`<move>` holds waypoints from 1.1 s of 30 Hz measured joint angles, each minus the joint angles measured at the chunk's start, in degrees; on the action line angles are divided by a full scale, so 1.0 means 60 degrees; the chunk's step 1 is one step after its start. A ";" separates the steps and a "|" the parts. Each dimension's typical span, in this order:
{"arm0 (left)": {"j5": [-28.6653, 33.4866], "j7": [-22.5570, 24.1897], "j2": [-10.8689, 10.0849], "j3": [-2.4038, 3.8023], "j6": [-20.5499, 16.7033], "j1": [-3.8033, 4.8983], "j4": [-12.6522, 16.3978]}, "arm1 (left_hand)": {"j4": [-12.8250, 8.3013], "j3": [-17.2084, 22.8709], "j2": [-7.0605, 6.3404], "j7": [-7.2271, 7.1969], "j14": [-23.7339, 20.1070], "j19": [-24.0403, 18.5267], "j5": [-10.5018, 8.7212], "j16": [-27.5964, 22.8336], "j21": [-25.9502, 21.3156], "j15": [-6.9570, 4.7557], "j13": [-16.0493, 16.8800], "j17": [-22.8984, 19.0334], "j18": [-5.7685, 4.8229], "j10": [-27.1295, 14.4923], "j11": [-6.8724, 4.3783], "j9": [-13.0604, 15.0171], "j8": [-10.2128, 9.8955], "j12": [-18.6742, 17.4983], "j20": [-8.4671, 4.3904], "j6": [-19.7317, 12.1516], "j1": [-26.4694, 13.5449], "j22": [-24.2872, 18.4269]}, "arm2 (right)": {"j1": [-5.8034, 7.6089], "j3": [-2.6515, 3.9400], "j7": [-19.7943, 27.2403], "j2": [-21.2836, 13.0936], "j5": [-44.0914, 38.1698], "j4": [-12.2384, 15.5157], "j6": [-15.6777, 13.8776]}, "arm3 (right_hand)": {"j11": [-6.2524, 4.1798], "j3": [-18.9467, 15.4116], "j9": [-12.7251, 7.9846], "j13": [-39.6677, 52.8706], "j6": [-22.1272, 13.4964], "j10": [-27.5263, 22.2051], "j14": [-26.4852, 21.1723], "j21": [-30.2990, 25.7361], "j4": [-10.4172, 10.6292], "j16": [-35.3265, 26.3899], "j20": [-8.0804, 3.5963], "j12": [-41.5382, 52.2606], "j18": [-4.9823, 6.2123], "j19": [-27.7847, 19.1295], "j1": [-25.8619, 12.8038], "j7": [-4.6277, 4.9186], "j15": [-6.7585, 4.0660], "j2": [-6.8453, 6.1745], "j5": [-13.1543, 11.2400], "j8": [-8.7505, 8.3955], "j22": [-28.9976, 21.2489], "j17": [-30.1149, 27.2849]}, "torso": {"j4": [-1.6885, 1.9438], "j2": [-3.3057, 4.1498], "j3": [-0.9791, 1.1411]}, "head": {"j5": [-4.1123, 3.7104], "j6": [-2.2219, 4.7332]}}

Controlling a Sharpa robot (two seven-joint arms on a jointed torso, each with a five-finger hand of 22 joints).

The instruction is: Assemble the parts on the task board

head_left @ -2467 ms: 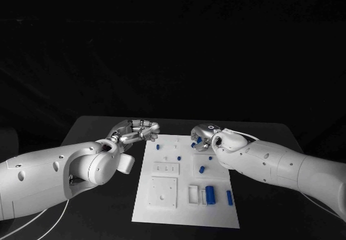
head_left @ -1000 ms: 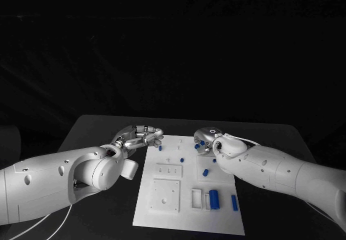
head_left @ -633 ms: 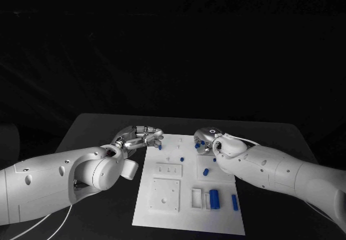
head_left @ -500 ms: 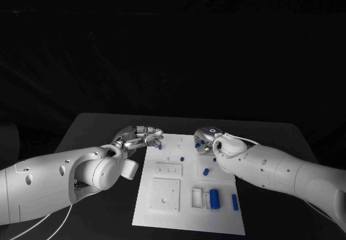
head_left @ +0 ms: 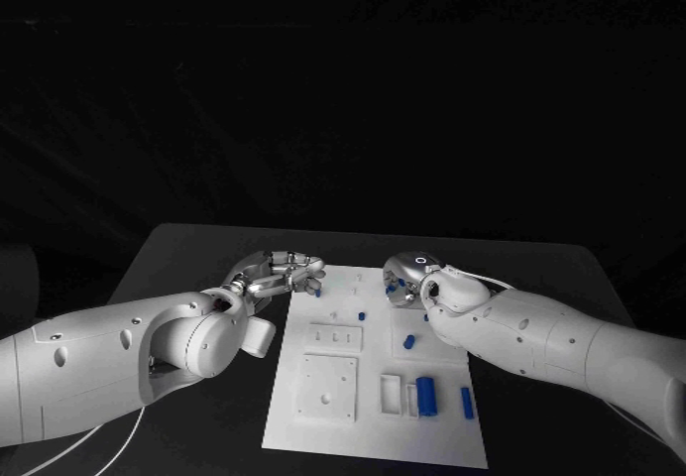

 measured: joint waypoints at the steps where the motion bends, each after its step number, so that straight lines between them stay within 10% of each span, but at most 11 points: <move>1: 0.0000 -0.0001 -0.0001 0.0000 0.0000 0.0000 -0.0001 | 0.0000 0.0000 0.0000 0.0000 0.0000 0.0000 0.0000 0.0000 0.0000 0.0000 0.0000 0.0000 0.0000 0.0000 0.0000 0.0000 0.0000 0.0000 0.0000 0.0000 0.0000 0.0000 | -0.0002 0.0000 -0.0001 -0.0002 -0.0007 0.0001 -0.0022 | -0.0034 0.0012 0.0013 0.0024 0.0054 0.0035 0.0003 0.0002 -0.0012 0.0036 -0.0049 0.0033 -0.0003 0.0049 0.0000 -0.0018 -0.0003 0.0019 0.0000 0.0031 0.0000 0.0000 | -0.0001 0.0005 0.0000 | 0.0004 0.0008; 33: 0.0002 -0.0020 0.0101 -0.0001 0.0028 0.0000 -0.0129 | 0.0000 0.0000 -0.0037 0.0001 0.0000 0.0000 0.0000 -0.0036 0.0000 0.0000 -0.0001 0.0016 -0.0006 0.0035 -0.0035 0.0016 -0.0076 -0.0039 0.0000 -0.0001 0.0038 0.0001 | 0.0125 -0.0005 -0.0363 0.0323 -0.0464 0.0022 -0.1203 | -0.0065 0.0235 0.0300 0.0408 0.0474 0.0066 0.0066 0.0549 -0.0078 0.0108 -0.0215 0.0168 -0.0168 0.0021 0.0202 -0.0236 -0.0073 0.0122 -0.0048 0.0218 0.0000 -0.0097 | 0.0021 0.0060 -0.0016 | -0.0053 0.0356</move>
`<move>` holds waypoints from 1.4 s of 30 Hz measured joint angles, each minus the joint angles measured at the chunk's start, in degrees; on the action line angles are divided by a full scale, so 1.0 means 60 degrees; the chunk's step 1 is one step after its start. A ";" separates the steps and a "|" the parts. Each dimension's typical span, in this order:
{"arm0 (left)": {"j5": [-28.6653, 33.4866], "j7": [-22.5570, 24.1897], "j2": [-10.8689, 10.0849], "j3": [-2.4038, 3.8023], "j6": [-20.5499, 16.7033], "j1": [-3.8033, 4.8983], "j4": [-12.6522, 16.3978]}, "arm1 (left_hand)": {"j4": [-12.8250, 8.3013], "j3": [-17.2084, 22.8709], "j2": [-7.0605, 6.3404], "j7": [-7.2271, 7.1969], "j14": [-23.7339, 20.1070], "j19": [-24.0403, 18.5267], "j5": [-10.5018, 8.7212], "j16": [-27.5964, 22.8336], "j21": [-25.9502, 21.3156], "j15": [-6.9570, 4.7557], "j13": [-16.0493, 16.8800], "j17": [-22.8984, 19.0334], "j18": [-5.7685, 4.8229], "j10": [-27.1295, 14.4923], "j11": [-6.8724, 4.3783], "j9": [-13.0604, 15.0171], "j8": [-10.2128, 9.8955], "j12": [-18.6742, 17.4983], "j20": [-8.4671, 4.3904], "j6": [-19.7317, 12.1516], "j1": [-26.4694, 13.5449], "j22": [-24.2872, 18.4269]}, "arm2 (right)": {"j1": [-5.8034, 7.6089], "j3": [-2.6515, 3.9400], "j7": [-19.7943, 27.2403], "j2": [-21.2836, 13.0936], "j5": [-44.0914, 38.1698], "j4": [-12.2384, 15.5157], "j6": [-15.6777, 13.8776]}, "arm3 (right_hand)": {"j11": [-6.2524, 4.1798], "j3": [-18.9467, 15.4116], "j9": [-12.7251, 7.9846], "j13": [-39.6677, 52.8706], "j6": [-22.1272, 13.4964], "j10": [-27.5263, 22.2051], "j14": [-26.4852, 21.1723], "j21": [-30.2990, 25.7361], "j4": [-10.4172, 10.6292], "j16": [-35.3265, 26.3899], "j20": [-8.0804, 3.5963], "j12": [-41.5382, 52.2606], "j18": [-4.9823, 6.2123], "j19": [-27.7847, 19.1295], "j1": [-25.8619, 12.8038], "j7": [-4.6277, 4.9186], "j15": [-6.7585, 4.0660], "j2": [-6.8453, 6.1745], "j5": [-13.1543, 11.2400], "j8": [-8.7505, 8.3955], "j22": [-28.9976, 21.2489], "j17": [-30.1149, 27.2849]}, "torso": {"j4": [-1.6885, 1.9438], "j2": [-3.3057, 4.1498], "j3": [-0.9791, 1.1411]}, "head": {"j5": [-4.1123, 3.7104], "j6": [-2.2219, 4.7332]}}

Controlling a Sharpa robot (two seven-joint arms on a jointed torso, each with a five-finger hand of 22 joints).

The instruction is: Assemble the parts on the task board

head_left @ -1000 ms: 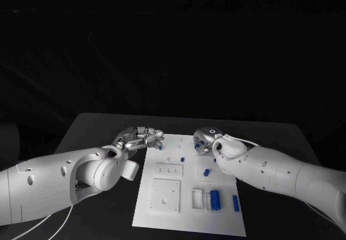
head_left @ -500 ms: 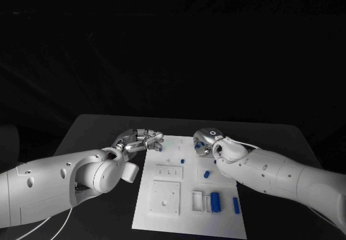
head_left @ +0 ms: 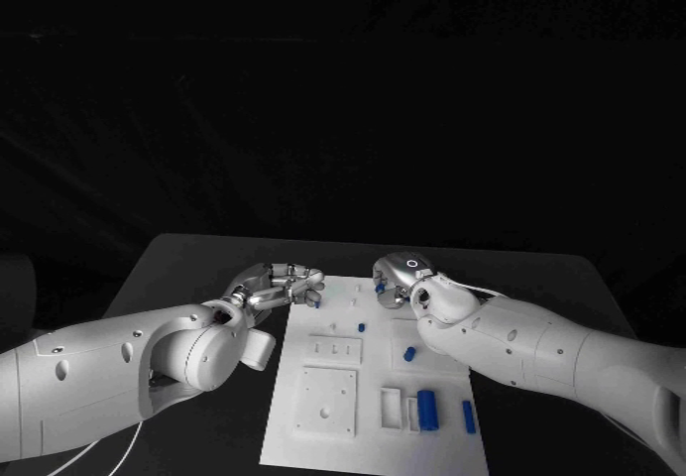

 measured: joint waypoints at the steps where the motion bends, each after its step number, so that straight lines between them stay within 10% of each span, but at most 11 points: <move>1: 0.0000 0.0000 0.0001 -0.0001 0.0001 0.0000 -0.0012 | 0.0000 0.0000 0.0000 0.0000 0.0000 0.0000 0.0000 0.0000 0.0000 0.0000 0.0000 0.0000 0.0001 0.0000 0.0000 0.0000 0.0000 0.0000 0.0000 0.0000 0.0000 0.0000 | -0.0003 -0.0001 -0.0004 0.0043 -0.0005 -0.0023 -0.0025 | 0.0000 0.0001 0.0000 0.0009 0.0000 0.0000 0.0000 0.0000 0.0000 0.0000 0.0000 -0.0007 0.0000 0.0000 0.0000 0.0000 -0.0001 0.0000 0.0000 0.0000 0.0000 -0.0010 | 0.0000 0.0000 -0.0001 | -0.0002 0.0025; 42: -0.0002 0.0002 0.0155 0.0004 0.0066 0.0000 -0.0123 | 0.0000 0.0000 0.0000 0.0001 0.0002 0.0000 0.0038 0.0000 0.0000 0.0002 0.0006 0.0014 -0.0002 -0.0001 0.0001 0.0014 0.0001 -0.0036 0.0000 -0.0001 0.0000 -0.0006 | -0.0006 0.0002 -0.0044 0.0949 -0.0039 -0.0832 -0.0473 | -0.0069 0.0105 0.0025 0.0081 -0.0008 0.0069 0.0009 0.0118 0.0000 0.0032 -0.0027 -0.0081 -0.0002 0.0035 -0.0029 0.0006 -0.0062 -0.0029 -0.0026 -0.0039 0.0000 -0.0035 | -0.0009 0.0115 -0.0025 | 0.0056 0.0145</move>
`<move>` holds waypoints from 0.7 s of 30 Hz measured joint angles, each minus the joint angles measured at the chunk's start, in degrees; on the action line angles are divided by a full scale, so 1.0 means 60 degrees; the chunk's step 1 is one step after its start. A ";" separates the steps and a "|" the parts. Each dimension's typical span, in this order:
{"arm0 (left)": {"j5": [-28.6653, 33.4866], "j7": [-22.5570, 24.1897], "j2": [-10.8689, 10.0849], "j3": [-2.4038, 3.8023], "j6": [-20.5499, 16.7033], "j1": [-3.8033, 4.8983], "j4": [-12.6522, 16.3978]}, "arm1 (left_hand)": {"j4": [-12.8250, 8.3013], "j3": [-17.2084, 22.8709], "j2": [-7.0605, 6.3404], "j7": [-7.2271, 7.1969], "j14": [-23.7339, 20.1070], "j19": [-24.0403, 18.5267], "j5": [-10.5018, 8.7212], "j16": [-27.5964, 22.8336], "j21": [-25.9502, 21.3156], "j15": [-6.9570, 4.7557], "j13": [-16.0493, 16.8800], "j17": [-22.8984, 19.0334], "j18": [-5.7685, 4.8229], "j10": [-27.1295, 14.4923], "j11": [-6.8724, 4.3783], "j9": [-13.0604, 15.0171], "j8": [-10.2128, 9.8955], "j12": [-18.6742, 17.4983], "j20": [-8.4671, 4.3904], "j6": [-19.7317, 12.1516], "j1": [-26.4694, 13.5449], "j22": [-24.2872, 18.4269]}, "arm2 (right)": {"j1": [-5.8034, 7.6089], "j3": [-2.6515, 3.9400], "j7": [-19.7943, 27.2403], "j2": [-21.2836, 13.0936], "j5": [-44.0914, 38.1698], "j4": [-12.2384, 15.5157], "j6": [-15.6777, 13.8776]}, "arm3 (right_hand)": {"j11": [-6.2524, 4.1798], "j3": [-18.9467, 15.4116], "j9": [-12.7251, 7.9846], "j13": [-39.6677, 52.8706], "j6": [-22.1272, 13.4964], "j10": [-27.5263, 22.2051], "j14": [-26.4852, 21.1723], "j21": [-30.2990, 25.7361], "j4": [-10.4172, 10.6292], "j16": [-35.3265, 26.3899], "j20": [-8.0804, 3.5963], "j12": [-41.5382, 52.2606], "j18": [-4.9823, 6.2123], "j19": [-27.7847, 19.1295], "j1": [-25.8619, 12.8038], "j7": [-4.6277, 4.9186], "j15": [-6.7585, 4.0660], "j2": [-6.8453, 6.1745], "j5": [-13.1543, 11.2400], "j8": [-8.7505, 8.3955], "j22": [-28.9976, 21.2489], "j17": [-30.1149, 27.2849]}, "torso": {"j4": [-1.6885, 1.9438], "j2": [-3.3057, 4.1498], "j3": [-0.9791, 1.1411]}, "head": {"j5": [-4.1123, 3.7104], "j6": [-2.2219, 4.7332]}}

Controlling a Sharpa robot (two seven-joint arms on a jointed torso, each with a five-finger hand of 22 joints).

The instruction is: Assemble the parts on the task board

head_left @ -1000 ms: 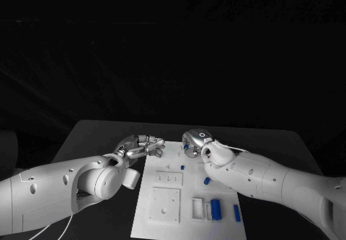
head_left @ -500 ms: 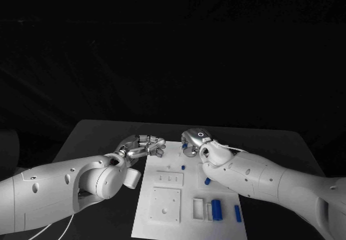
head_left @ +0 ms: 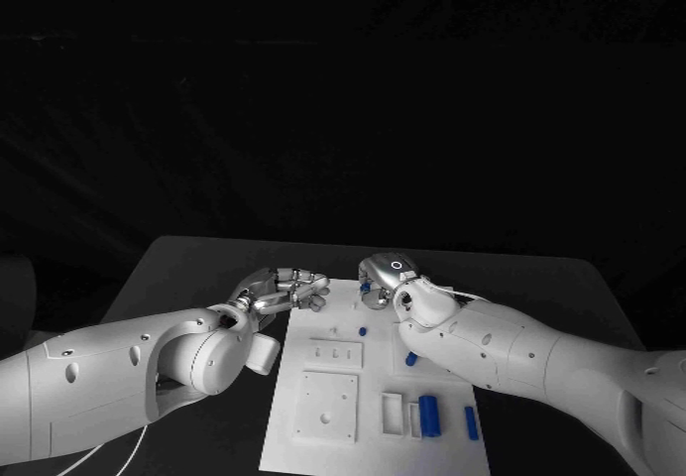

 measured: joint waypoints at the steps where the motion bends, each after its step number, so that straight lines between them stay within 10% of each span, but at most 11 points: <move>1: 0.0000 0.0000 0.0000 0.0000 0.0000 0.0000 0.0000 | 0.0000 0.0000 0.0000 0.0000 0.0017 0.0000 0.0000 0.0000 0.0000 0.0017 0.0000 0.0000 0.0000 0.0000 0.0000 0.0000 0.0000 0.0000 0.0000 0.0000 0.0000 0.0000 | 0.0000 0.0000 0.0001 0.0004 0.0000 0.0000 -0.0005 | 0.0000 0.0000 0.0000 0.0000 0.0000 0.0000 0.0000 0.0000 0.0000 0.0000 0.0000 0.0000 0.0000 0.0000 0.0000 0.0000 0.0000 0.0000 0.0000 -0.0001 0.0000 0.0000 | 0.0002 0.0009 -0.0002 | 0.0000 0.0000; 21: 0.0000 -0.0004 0.0053 0.0000 0.0011 0.0000 -0.0064 | 0.0000 0.0000 0.0000 0.0006 0.0033 0.0000 0.0000 0.0000 0.0000 0.0033 0.0007 0.0008 -0.0019 0.0000 0.0000 0.0007 -0.0037 0.0000 0.0000 -0.0006 0.0000 0.0001 | 0.0018 0.0011 0.0008 0.0079 0.0023 -0.0007 -0.0127 | -0.0004 0.0026 0.0019 0.0013 0.0019 0.0004 0.0000 0.0050 0.0027 0.0000 -0.0024 -0.0011 -0.0001 -0.0021 -0.0025 -0.0020 -0.0002 -0.0025 -0.0001 -0.0031 0.0000 -0.0019 | 0.0040 0.0152 -0.0076 | 0.0119 -0.0035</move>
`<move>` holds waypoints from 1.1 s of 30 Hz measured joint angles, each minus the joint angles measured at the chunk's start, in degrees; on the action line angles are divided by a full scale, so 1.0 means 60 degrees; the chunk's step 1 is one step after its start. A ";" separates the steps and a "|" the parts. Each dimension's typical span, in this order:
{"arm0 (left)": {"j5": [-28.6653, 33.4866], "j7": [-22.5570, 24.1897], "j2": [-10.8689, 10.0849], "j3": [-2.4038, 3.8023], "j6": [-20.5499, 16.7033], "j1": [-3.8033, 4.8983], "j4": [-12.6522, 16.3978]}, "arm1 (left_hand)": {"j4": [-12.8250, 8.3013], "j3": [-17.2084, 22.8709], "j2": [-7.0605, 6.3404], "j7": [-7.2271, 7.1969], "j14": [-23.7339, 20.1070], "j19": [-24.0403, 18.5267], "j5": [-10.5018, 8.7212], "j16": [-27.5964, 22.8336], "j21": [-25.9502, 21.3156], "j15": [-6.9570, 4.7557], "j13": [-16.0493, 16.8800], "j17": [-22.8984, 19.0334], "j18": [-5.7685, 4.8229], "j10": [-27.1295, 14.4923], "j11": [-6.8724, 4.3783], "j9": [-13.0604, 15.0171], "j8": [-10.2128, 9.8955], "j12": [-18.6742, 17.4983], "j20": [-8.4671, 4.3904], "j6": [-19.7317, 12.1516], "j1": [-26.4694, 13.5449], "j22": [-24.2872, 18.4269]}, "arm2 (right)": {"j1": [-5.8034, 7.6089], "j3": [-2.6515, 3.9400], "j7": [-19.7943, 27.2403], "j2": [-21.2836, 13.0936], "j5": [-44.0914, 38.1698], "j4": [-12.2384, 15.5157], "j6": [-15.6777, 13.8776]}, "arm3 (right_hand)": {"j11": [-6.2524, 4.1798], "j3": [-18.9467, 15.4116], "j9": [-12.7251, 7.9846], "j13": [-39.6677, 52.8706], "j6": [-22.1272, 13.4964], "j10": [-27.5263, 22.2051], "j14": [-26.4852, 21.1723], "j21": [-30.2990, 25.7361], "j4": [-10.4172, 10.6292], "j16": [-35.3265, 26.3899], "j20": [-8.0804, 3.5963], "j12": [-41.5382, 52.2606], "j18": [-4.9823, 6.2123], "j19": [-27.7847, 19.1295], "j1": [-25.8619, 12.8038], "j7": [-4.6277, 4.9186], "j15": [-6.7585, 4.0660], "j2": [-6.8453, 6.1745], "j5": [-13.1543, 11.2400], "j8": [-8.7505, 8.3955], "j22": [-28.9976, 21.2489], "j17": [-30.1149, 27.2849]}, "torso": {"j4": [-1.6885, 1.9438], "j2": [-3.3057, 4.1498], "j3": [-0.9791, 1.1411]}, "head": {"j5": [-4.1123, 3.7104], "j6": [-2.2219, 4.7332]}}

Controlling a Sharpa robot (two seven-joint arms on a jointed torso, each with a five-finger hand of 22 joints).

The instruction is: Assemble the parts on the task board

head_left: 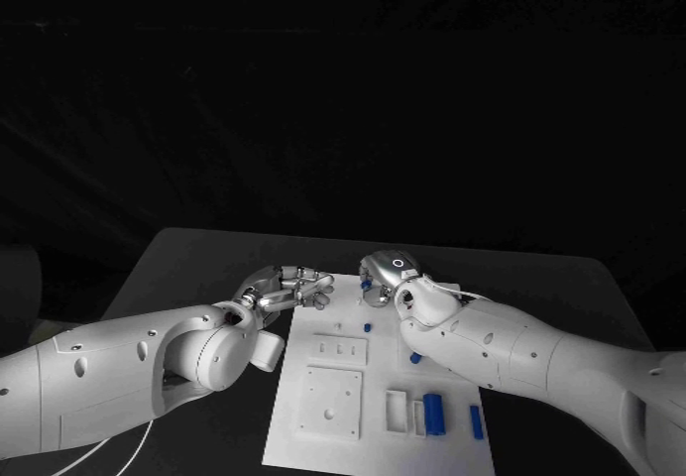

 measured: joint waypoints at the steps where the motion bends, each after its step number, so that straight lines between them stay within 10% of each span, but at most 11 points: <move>1: 0.0000 0.0000 0.0002 0.0000 0.0000 0.0000 -0.0005 | 0.0000 0.0000 0.0000 0.0000 0.0000 0.0000 0.0000 0.0000 0.0000 0.0000 0.0000 0.0000 0.0000 0.0000 0.0000 0.0000 0.0000 0.0000 0.0000 0.0000 0.0000 0.0000 | 0.0001 -0.0001 0.0000 0.0004 0.0001 -0.0002 -0.0002 | 0.0000 0.0000 0.0000 0.0028 0.0000 0.0001 0.0000 0.0001 0.0000 0.0000 0.0000 -0.0014 0.0000 0.0000 0.0000 0.0000 0.0000 0.0000 0.0000 0.0000 0.0000 0.0000 | 0.0003 0.0001 0.0000 | 0.0000 -0.0005; 14: 0.0000 -0.0003 0.0013 0.0001 0.0006 0.0000 -0.0021 | 0.0000 0.0000 0.0000 0.0000 0.0000 0.0000 0.0000 -0.0038 0.0000 0.0000 -0.0001 -0.0001 -0.0002 0.0000 0.0000 0.0008 0.0000 -0.0036 0.0000 0.0000 0.0000 0.0001 | 0.0026 -0.0007 0.0015 0.0062 0.0080 -0.0077 0.0001 | -0.0008 0.0058 -0.0002 0.0020 -0.0001 0.0008 -0.0011 0.0001 0.0003 0.0000 0.0001 0.0015 -0.0001 0.0002 0.0000 0.0000 0.0011 0.0000 -0.0002 -0.0001 0.0000 -0.0041 | -0.0003 0.0000 -0.0003 | 0.0039 0.0008; 33: -0.0001 -0.0015 0.0004 0.0000 0.0011 0.0000 -0.0047 | 0.0000 0.0000 0.0038 0.0000 0.0000 0.0000 0.0000 -0.0039 0.0000 -0.0001 0.0006 0.0007 -0.0006 0.0000 0.0000 0.0018 0.0000 -0.0036 0.0000 0.0000 0.0039 -0.0007 | 0.0054 -0.0006 0.0070 0.0097 0.0359 -0.0147 0.0070 | 0.0110 -0.0079 -0.0035 0.0088 -0.0219 0.0126 -0.0174 0.0001 0.0346 0.0000 0.0004 -0.0314 -0.0047 0.0000 -0.0274 0.0213 0.0003 -0.0676 0.0001 -0.0276 0.0000 -0.0230 | -0.0008 0.0012 -0.0015 | 0.0128 0.0048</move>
